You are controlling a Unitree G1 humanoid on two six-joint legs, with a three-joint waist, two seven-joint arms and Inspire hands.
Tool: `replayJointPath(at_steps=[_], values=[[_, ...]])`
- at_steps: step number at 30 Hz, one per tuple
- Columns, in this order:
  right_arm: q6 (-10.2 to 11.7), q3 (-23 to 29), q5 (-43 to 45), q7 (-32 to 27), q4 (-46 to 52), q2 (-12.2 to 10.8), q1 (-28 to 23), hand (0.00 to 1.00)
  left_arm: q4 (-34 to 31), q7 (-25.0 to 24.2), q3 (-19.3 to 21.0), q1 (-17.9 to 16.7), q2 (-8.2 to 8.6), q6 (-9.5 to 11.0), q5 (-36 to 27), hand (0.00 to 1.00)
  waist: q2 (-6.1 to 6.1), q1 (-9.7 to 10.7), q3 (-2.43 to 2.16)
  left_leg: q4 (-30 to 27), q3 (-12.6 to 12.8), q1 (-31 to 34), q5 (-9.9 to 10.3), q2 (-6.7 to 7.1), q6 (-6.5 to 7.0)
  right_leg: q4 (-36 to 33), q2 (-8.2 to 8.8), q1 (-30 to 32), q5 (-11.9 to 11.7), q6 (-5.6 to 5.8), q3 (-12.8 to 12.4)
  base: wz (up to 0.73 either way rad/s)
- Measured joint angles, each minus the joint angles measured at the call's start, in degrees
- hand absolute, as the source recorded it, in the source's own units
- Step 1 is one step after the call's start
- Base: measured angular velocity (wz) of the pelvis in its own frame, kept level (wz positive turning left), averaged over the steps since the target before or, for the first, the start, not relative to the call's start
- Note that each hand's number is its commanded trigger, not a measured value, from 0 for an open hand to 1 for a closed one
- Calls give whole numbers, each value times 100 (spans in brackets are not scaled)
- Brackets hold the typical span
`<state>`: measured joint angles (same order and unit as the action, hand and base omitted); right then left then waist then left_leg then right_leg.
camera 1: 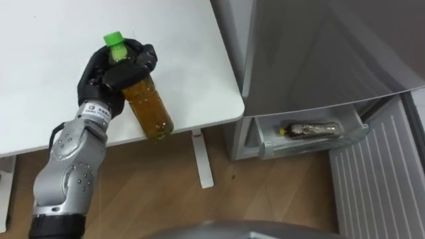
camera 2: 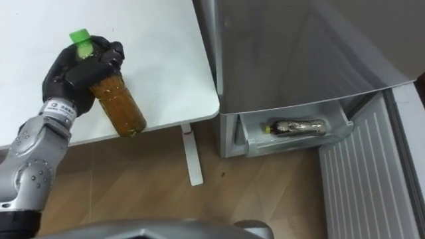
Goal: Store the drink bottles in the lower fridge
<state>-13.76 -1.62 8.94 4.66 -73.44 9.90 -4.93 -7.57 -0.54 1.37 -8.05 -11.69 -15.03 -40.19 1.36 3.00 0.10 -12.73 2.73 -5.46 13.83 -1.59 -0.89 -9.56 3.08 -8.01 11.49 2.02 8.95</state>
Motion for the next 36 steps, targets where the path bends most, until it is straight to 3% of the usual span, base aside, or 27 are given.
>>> replayJointPath(at_steps=[7, 17, 23, 31, 36], values=[[-17, -176, 1, -36, -21, 1, 99, 0, 25, -290, -395, -233, 117, -20, -433, 100, -44, -94, 61, -32, -78, 56, -14, 35, 2, 37, 32, -9, 28, 3, 113, 6], [-123, -260, -5, 43, 10, 45, 252, 0, 209, -710, -637, -520, 172, -114, -917, 100, -89, -195, 46, -99, -213, 191, -14, 51, 3, 47, 45, 27, 25, 1, 279, 7], [-122, -406, -6, -10, 111, 88, 265, 0, 532, -920, -853, -561, 171, -107, -919, 100, -79, -188, 45, -99, -279, 167, -15, 51, 2, -18, 50, -36, 25, 2, 392, 6], [-62, -393, -248, -90, 248, 132, 336, 0, 770, -1137, -964, -651, 149, -97, -891, 100, -126, -191, 79, -205, -315, 247, -18, 81, 11, 2, 83, -89, 47, 16, 471, 5], [-2, -405, -233, -102, 452, 132, 330, 0, 782, -1221, -970, -652, 134, -35, -435, 100, -153, -191, 74, -243, -336, 317, -32, 91, 23, -27, 90, -41, 49, 19, 496, 5]])
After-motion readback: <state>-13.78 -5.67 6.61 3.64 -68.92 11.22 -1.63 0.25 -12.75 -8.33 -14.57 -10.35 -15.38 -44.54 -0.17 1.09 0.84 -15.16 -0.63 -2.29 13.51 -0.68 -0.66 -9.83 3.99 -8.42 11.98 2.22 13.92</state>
